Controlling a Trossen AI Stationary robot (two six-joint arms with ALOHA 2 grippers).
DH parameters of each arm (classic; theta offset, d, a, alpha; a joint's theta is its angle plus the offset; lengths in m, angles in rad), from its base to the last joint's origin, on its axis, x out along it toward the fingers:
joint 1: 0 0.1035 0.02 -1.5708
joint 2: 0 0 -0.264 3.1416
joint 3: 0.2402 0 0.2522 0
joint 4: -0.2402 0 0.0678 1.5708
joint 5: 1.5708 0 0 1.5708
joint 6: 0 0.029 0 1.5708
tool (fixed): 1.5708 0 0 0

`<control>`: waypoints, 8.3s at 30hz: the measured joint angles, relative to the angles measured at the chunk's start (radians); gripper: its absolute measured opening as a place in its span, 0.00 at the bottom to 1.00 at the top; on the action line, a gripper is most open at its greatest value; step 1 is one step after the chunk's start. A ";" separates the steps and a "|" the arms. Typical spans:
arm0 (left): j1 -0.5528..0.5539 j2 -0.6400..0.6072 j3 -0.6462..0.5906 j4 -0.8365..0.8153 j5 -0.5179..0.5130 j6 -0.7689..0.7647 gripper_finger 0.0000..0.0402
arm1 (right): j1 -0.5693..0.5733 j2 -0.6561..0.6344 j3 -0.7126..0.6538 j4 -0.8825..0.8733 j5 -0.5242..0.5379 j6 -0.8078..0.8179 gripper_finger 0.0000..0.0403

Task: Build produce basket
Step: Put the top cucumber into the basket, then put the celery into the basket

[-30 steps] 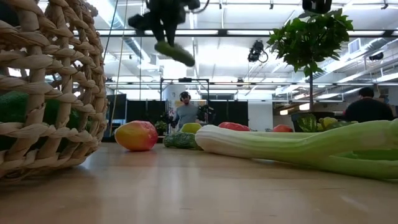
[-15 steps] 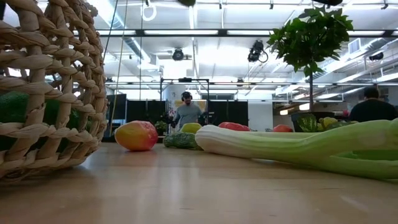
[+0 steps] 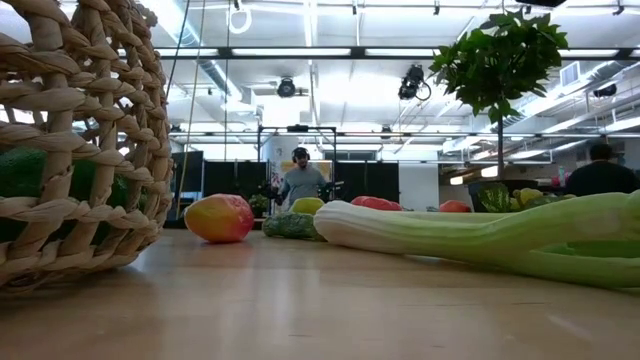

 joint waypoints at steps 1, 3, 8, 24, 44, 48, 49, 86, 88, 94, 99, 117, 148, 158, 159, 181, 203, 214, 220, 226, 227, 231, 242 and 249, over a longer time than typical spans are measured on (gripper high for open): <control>-0.023 0.000 0.000 0.000 0.001 -0.017 0.23 | 0.002 0.000 0.000 0.000 0.019 0.019 0.74; -0.069 0.000 0.000 0.000 -0.007 -0.064 0.23 | 0.009 0.001 0.000 0.000 0.055 0.063 0.74; -0.216 -0.009 -0.001 0.000 -0.104 -0.167 0.23 | 0.022 0.025 -0.001 0.025 0.113 0.129 0.74; -0.528 -0.294 -0.499 -0.003 -0.265 -0.699 0.37 | 0.086 0.304 -0.001 0.494 0.223 0.210 0.74; -0.435 -0.305 -0.566 0.152 -0.355 -0.708 0.75 | 0.032 0.353 0.000 0.462 0.209 0.113 0.72; -0.353 -0.304 -0.566 0.296 -0.478 -0.665 0.73 | -0.027 0.330 0.000 0.341 0.073 0.064 0.72; -0.329 -0.304 -0.566 0.324 -0.510 -0.661 0.73 | -0.039 0.326 0.000 0.326 0.049 0.040 0.72; -0.092 -0.307 -0.549 0.870 -0.737 -0.257 0.73 | -0.199 0.787 0.001 0.255 -0.154 0.034 0.85; -0.108 -0.308 -0.549 0.881 -0.737 -0.254 0.73 | -0.199 0.802 0.002 0.268 -0.154 0.037 0.88; -0.145 -0.308 -0.549 0.884 -0.735 -0.242 0.73 | -0.201 0.831 0.003 0.296 -0.145 0.019 0.92; -0.162 -0.306 -0.549 0.892 -0.736 -0.247 0.73 | -0.201 0.845 0.004 0.271 -0.128 0.014 0.84; -0.117 -0.305 -0.548 0.938 -0.787 -0.251 0.73 | -0.192 0.756 0.085 0.219 -0.264 -0.164 0.20; -0.059 -0.332 -0.548 0.973 -0.840 1.241 0.74 | -0.325 0.480 0.255 0.515 -0.763 0.091 0.15; 0.008 -0.299 -0.549 0.811 -0.838 1.544 0.79 | -0.343 0.522 0.256 0.614 -0.802 0.300 0.15; 0.010 -0.296 -0.548 0.810 -0.832 1.568 0.79 | -0.343 0.530 0.256 0.632 -0.803 0.317 0.15; 0.047 -0.150 -0.548 0.745 -0.700 1.749 0.79 | -0.351 0.589 0.256 0.826 -0.654 0.438 0.15; 0.020 -0.115 -0.549 0.746 -0.849 1.389 0.29 | -0.405 0.587 0.257 0.796 -0.757 0.370 0.35; -0.037 -0.165 -0.549 0.648 -0.873 0.908 0.27 | -0.463 0.584 0.257 0.823 -1.094 0.357 0.41; -0.111 -0.237 -0.549 0.597 -0.880 0.721 0.27 | -0.493 0.583 0.257 0.822 -1.186 0.340 0.41; -0.203 -0.290 -0.549 0.584 -0.883 0.588 0.27 | -0.523 0.583 0.257 0.822 -1.202 0.290 0.41; -0.220 -0.295 -0.549 0.584 -0.883 0.572 0.27 | -0.527 0.583 0.257 0.822 -1.202 0.286 0.41; -0.293 -0.314 -0.549 0.583 -0.881 0.497 0.27 | -0.540 0.583 0.256 0.822 -1.204 0.252 0.41; -0.565 -0.380 -0.548 0.423 -0.957 0.131 0.27 | -0.544 0.570 0.255 0.824 -1.134 0.219 0.41; -0.737 -0.379 -0.567 0.240 -1.034 -0.224 0.28 | -0.532 0.570 0.255 0.831 -1.058 0.216 0.41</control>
